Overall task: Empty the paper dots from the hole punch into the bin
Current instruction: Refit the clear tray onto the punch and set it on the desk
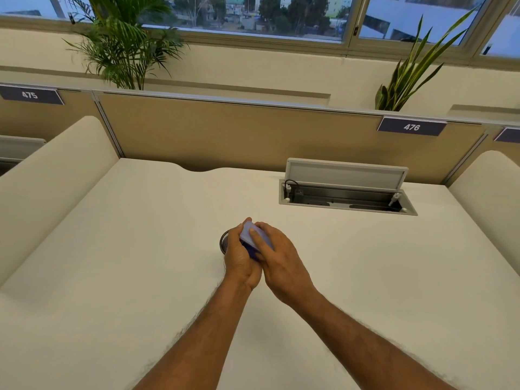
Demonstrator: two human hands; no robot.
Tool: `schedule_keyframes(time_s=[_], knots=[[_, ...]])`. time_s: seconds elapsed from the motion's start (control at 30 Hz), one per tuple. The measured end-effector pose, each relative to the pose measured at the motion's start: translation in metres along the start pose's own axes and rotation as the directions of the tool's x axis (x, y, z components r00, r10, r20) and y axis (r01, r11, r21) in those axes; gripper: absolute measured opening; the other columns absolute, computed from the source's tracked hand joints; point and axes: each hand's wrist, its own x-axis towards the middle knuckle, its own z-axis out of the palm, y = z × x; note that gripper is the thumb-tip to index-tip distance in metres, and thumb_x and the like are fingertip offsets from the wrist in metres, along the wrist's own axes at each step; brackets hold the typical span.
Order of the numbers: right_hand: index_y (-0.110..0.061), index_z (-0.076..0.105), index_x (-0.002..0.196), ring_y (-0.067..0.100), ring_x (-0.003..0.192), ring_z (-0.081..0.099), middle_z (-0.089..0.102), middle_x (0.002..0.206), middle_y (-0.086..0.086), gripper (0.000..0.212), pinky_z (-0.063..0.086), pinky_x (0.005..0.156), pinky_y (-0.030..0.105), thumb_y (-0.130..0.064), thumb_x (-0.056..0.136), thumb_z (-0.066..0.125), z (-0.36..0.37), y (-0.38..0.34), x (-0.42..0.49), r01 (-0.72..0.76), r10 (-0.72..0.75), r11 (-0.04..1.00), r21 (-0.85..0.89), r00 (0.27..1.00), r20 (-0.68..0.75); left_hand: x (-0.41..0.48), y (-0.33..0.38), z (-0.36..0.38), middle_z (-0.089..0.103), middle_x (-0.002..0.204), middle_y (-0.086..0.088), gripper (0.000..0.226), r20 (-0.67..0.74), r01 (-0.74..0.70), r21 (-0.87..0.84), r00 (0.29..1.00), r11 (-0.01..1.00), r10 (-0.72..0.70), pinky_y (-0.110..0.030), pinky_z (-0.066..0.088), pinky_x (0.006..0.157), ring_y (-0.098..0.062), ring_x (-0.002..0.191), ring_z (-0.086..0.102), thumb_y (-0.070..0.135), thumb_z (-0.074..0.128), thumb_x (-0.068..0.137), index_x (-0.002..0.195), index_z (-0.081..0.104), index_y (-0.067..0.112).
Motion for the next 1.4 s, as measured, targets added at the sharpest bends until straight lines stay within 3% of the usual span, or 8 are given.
schedule_keyframes(time_s=[0.23,0.47,0.73,0.87,0.93,1.13,1.3,1.4], knots=[[-0.011,0.04,0.14,0.02,0.136,0.035,0.043,0.146,0.01,0.052,0.026,0.112,0.037,-0.035,0.101,0.016,0.005,0.011,-0.008,0.091,-0.091,0.994,-0.06,0.996,0.011,-0.004,-0.002,0.0,0.057,0.129,-0.012,0.05,0.031,0.033,-0.083,0.999,0.996,-0.031,-0.033,0.056,0.083,-0.025,0.106,0.06,0.04,0.038,0.096,0.137,0.047,0.013],[-0.011,0.047,0.136,0.029,0.116,0.06,0.057,0.134,0.013,0.05,0.047,0.096,0.033,-0.015,0.088,0.06,0.003,0.019,-0.007,0.112,-0.121,0.986,-0.12,0.99,-0.069,-0.005,-0.003,0.002,0.059,0.123,-0.012,0.052,0.062,0.095,-0.11,0.994,0.989,-0.089,-0.034,0.058,0.078,-0.026,0.105,0.06,0.045,0.041,0.095,0.135,0.048,0.012],[-0.014,0.067,0.109,0.014,0.077,0.059,0.068,0.093,0.006,0.021,0.053,0.068,0.025,-0.021,0.092,0.058,-0.008,0.027,-0.008,-0.128,0.157,0.982,0.136,0.96,-0.232,-0.003,-0.002,-0.004,0.064,0.114,-0.018,0.039,-0.004,0.049,0.111,0.999,0.993,-0.049,-0.038,0.054,0.08,-0.03,0.101,0.063,0.023,0.051,0.093,0.128,0.055,0.004],[-0.011,0.071,0.098,0.014,0.066,0.063,0.068,0.08,0.0,0.015,0.053,0.063,0.021,-0.021,0.088,0.065,-0.014,0.032,-0.007,-0.34,0.43,0.84,0.423,0.893,-0.135,-0.002,-0.001,-0.003,0.067,0.111,-0.015,0.03,0.065,-0.113,0.361,0.993,0.926,0.096,-0.027,0.059,0.072,-0.023,0.093,0.067,0.016,0.055,0.093,0.121,0.061,0.006],[-0.011,0.073,0.096,0.02,0.068,0.066,0.072,0.08,0.005,0.013,0.058,0.067,0.033,-0.017,0.087,0.067,-0.015,0.038,-0.006,-0.392,0.501,0.751,0.531,0.863,-0.071,-0.001,-0.001,-0.003,0.069,0.107,-0.012,0.027,0.102,-0.171,0.426,0.985,0.888,0.141,-0.02,0.059,0.067,-0.02,0.091,0.068,0.017,0.056,0.092,0.117,0.063,0.007],[-0.01,0.075,0.09,0.04,0.081,0.067,0.074,0.086,0.017,0.01,0.059,0.073,0.049,-0.009,0.084,0.066,-0.014,0.051,-0.013,-0.463,0.599,0.533,0.708,0.798,0.072,-0.002,-0.008,-0.004,0.072,0.107,-0.006,0.027,0.239,-0.158,0.529,0.97,0.834,0.033,-0.028,0.059,0.077,-0.022,0.1,0.068,0.014,0.05,0.095,0.117,0.065,0.011],[-0.006,0.073,0.096,0.029,0.075,0.07,0.073,0.09,0.018,0.016,0.059,0.06,0.027,-0.002,0.088,0.06,-0.017,0.06,-0.023,-0.515,0.593,0.412,0.752,0.778,0.207,-0.003,-0.021,-0.007,0.073,0.102,-0.008,0.03,0.247,-0.147,0.641,0.969,0.753,-0.022,-0.032,0.06,0.075,-0.02,0.09,0.071,0.005,0.057,0.09,0.119,0.064,0.007],[-0.004,0.071,0.103,0.031,0.081,0.071,0.073,0.095,0.019,0.019,0.059,0.065,0.03,-0.005,0.087,0.063,-0.015,0.066,-0.031,-0.543,0.594,0.389,0.744,0.765,0.249,0.0,-0.031,-0.009,0.071,0.093,-0.007,0.029,0.225,-0.156,0.679,0.974,0.717,-0.001,-0.039,0.061,0.077,-0.026,0.091,0.071,0.004,0.059,0.088,0.116,0.065,0.005]])
